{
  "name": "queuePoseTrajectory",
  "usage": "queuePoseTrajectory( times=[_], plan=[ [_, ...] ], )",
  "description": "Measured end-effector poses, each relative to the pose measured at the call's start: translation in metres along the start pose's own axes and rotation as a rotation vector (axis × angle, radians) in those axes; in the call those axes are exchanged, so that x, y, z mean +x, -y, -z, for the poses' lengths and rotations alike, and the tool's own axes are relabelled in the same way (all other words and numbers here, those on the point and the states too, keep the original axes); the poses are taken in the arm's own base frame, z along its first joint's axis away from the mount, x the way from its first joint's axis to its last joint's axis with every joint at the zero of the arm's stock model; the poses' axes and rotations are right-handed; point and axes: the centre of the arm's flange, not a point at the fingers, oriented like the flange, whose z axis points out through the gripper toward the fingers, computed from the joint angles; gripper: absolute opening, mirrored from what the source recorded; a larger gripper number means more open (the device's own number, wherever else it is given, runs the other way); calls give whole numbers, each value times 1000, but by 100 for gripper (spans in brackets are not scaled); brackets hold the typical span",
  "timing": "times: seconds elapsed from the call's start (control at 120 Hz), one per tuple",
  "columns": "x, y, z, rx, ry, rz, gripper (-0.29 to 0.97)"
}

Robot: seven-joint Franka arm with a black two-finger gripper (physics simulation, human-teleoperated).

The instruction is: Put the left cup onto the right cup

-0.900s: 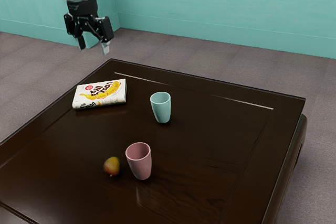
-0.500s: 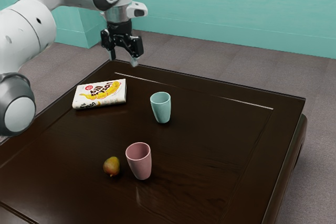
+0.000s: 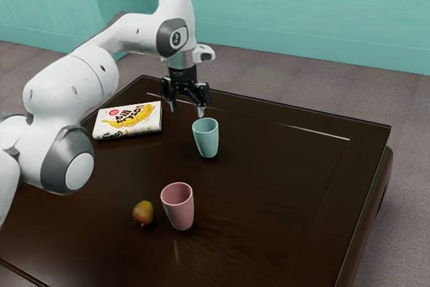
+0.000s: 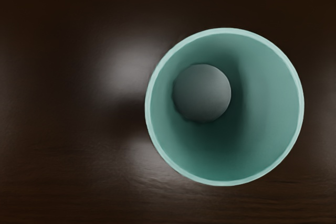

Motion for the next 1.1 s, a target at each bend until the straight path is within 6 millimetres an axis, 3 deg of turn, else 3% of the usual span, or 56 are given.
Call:
queuePoseTrajectory(
  times=[0.183, 0.333, 0.525, 0.642, 0.908, 1.1],
  plan=[
    [19, 3, -32, -17, -25, 46, 66],
    [24, 15, -50, -35, -22, 87, 66],
    [29, 15, -73, -49, -4, 114, 64],
    [29, 15, -77, -51, -2, 126, 52],
    [30, 14, -71, -53, -16, 143, 10],
    [30, 13, -71, -53, -17, 151, -4]
  ],
)
